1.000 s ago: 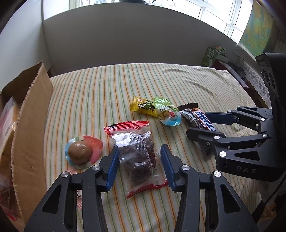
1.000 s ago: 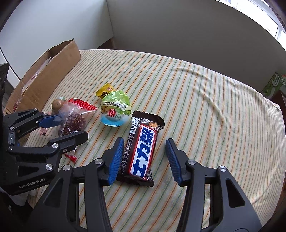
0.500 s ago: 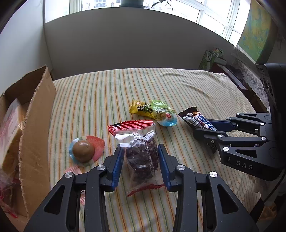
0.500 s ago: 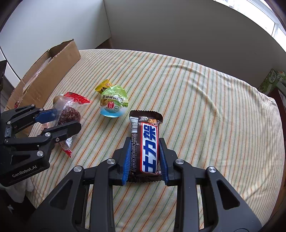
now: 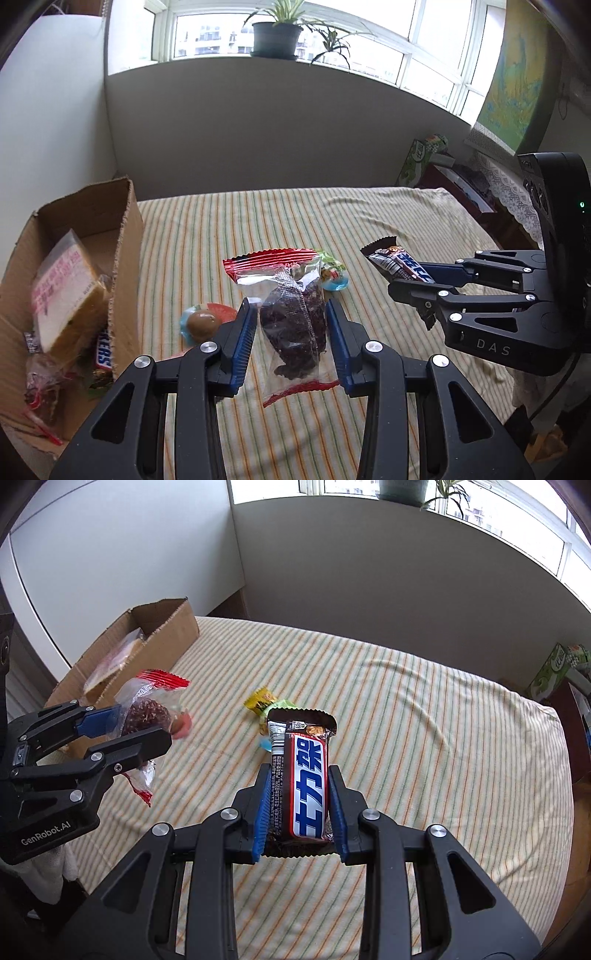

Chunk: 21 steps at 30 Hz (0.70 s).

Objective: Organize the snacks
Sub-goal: 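Carry the cake bag and Snickers into the box and open both tools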

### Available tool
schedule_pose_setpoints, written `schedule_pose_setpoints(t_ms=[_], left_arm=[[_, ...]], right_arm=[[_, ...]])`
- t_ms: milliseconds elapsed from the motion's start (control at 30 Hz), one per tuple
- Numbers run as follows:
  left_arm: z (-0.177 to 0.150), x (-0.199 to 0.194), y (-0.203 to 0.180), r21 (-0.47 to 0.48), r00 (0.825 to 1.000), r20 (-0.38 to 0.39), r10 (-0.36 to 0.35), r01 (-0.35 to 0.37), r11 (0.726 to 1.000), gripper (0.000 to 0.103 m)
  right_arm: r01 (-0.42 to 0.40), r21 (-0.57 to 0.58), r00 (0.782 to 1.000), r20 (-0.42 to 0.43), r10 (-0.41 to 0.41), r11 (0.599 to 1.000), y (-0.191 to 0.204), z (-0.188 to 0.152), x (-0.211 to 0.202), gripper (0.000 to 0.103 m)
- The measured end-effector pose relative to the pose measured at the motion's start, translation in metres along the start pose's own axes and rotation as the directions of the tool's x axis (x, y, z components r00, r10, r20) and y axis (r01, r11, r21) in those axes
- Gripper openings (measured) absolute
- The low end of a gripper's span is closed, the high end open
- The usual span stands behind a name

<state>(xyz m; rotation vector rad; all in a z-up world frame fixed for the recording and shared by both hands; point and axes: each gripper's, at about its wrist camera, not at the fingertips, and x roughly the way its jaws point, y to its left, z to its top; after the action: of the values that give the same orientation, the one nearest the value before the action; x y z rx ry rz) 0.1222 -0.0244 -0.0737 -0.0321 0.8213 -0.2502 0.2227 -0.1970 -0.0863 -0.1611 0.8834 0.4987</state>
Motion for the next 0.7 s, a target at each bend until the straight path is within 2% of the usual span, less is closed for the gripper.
schedule_pose_setpoints(t_ms=[133,400,700], left_arm=[[0.004,-0.019,0.012,-0.022,0.999,0.054,-0.009,0.010,1.000,0.037],[0.001,-0.054,0.057,-0.103,0.988,0.145,0.053,-0.038,0.994,0.037],[-0.018,-0.074,0.129,-0.240,0.975,0.154,0.162,-0.122,0.963,0.037]], right_arm=[[-0.024,-0.023,0.999,0.038,0.025,0.999,0.020,0.014,-0.012,0.029],[-0.088,-0.081,0.992,0.081,0.094,0.993,0.070,0.040,-0.016,0.029],[-0.172,-0.150,0.981,0.059,0.183,0.974,0.132,0.052,0.002,0.029]])
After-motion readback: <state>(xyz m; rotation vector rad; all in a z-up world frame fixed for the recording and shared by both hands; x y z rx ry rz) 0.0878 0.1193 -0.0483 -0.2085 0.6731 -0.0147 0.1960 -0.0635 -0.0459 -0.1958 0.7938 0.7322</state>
